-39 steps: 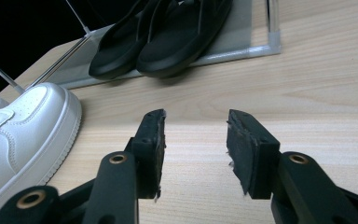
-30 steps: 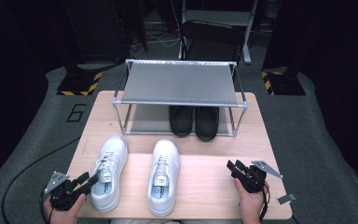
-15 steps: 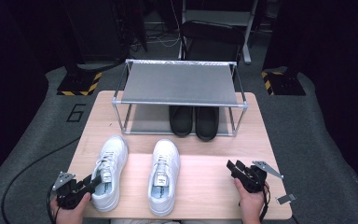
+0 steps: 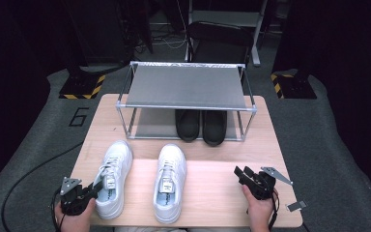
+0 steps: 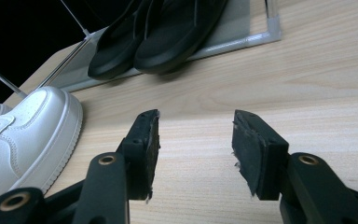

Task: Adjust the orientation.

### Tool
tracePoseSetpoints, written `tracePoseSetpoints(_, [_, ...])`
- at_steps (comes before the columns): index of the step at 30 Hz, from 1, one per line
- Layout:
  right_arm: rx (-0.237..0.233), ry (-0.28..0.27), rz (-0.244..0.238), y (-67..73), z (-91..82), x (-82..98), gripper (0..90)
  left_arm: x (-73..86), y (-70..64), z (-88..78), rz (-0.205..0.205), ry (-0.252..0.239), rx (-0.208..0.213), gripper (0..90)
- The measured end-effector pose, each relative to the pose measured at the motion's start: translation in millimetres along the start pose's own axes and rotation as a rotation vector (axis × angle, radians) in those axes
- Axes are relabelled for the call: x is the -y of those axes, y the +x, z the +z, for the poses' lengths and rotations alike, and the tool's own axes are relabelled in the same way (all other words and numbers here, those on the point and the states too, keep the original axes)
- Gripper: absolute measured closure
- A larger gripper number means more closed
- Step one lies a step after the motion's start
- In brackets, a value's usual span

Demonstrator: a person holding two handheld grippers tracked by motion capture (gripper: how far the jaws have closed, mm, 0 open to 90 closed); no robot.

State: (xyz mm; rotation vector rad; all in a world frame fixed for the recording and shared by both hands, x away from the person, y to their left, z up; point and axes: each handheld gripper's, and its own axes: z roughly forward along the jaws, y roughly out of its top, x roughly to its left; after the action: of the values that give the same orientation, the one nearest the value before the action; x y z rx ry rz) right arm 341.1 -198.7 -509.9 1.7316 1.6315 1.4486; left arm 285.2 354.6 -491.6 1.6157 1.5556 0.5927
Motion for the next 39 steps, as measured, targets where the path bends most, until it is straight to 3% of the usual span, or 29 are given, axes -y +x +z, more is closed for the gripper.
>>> tracePoseSetpoints(6, [0.008, 0.002, 0.002, -0.6, 0.4, 0.6, 50.7, -0.3, -0.4, -0.1, 0.008, -0.008, -0.013, 81.1])
tracePoseSetpoints(21, [0.009, -0.001, 0.015, -2.4, 0.9, 1.2, 50.4, 0.2, 7.1, 1.2, 0.005, -0.034, 0.03, 83.0])
tracePoseSetpoints(27, [0.007, -0.001, 0.038, -4.3, 0.4, 1.1, 50.3, 0.6, 7.8, 0.7, -0.002, -0.037, 0.035, 83.1])
tracePoseSetpoints(39, [0.015, -0.013, 0.04, -6.2, -0.5, 0.8, 49.0, -3.3, 7.1, -3.7, 0.003, -0.055, 0.066, 83.2])
